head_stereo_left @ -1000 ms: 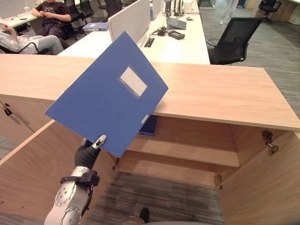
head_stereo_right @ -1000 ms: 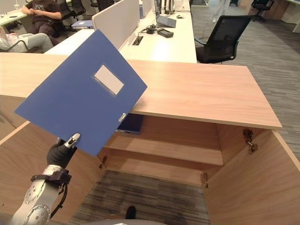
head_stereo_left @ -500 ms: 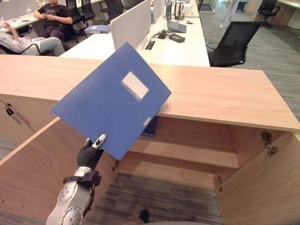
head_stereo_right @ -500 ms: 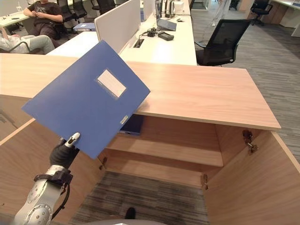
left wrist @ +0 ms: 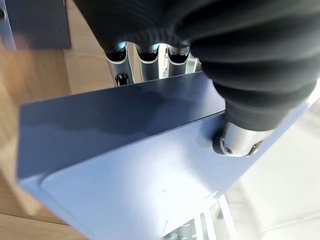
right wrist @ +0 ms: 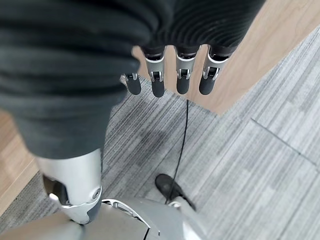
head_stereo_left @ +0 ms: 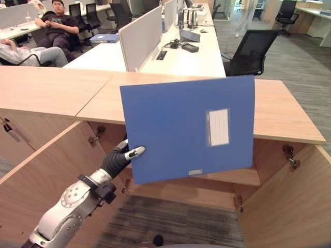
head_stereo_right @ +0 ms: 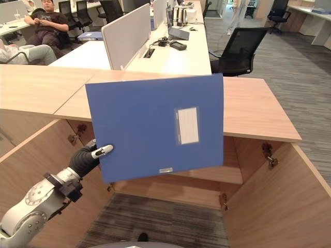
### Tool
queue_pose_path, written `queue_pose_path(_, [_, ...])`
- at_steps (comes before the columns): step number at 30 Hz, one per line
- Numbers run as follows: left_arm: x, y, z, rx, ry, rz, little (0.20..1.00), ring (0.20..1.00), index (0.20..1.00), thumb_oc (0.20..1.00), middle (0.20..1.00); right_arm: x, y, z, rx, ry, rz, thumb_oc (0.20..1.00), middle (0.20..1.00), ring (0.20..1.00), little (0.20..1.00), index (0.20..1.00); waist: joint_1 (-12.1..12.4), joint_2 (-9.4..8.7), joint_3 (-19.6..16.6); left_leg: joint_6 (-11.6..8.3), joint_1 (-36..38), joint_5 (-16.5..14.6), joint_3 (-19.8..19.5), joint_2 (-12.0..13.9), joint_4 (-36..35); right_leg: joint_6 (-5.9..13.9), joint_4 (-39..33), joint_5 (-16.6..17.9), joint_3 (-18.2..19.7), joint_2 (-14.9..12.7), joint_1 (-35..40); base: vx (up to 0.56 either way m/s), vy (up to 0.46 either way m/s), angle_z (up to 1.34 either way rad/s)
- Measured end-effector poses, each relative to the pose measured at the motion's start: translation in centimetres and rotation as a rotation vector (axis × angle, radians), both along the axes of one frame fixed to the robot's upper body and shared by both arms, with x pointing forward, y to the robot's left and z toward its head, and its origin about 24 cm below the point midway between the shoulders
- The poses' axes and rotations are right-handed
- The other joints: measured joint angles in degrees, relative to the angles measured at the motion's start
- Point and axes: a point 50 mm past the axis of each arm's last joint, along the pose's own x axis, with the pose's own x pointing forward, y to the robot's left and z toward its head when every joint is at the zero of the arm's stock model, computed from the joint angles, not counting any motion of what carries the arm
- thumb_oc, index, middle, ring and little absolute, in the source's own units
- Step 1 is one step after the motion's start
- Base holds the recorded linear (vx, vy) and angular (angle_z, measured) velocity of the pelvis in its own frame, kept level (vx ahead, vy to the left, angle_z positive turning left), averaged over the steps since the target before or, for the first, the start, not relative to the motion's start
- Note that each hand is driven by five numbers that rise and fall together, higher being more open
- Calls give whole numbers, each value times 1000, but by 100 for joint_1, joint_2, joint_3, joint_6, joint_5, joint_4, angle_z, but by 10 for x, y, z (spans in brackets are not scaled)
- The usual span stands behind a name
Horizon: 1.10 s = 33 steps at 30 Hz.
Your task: Put the empty folder in the office cabinet
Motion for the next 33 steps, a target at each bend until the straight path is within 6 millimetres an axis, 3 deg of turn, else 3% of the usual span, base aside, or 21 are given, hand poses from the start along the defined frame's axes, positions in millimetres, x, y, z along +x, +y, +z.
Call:
queue_pose_path(5, [-2,9,1,162,-8,-48,200,200,200,200,200,2,0,0,-1,-1,21,1000,1000,1000,1000,1000,-5,5,-5,21,3,11,16,-1,0,0,0,-1,10,-2,-2,0,0,0])
queue_pose_path(15, [-16,34,-34,321,125,7,200,200,200,200,200,10,-1,1,19,-32,-34,1000,1000,1000,1000,1000,-49,77,-111,8,14,-11,66,8,0,0,-2,0,64,-7,-15,2,2,-2])
queue_pose_path(17, [-23,40,-42,341,170,16,200,200,200,200,200,23,4,3,60,-91,-73,1000,1000,1000,1000,1000,-50,85,-117,10,15,-11,83,14,0,0,-4,0,94,-7,-27,24,0,-12])
queue_pose_path(18, [-18,39,-50,361,194,1,200,200,200,200,200,65,29,6,94,-135,-15,1000,1000,1000,1000,1000,87,108,-135,7,22,-16,109,12,0,1,-3,2,129,4,51,18,-13,-8])
queue_pose_path(19, [-13,35,-55,369,200,-15,200,200,200,200,200,98,37,16,157,-243,-32,1000,1000,1000,1000,1000,41,54,-196,-13,-19,-11,106,56,-1,14,1,26,145,26,-65,-9,-12,6])
queue_pose_path(20, [-14,36,-51,373,183,-17,200,200,200,200,200,128,37,31,228,-413,-70,1000,1000,1000,1000,1000,100,97,-277,-22,-75,4,78,51,6,8,15,30,108,25,-132,-3,-17,14])
queue_pose_path(22, [-20,44,-50,391,194,-3,200,200,200,200,200,159,20,52,211,-540,-96,1000,1000,1000,1000,1000,251,64,-319,-17,-63,-2,91,36,12,11,54,25,109,5,-127,-3,-11,1])
queue_pose_path(26, [-33,57,-62,467,251,18,200,200,200,200,200,184,-10,84,189,-712,-125,1000,1000,1000,1000,1000,290,-23,-281,21,-90,24,66,6,2,15,44,23,87,-13,-136,-1,-2,4])
queue_pose_path(28, [-34,62,-62,540,230,21,200,200,200,200,200,177,-6,95,244,-794,-104,1000,1000,1000,1000,1000,228,-89,-207,22,-86,24,76,7,1,14,39,22,88,-13,-136,5,9,-5])
queue_pose_path(33, [-28,81,-52,689,141,102,200,200,200,200,200,172,-20,114,248,-906,-137,1000,1000,1000,1000,1000,58,40,-91,0,-93,-2,125,11,0,51,-12,45,140,-26,-151,4,-2,-7])
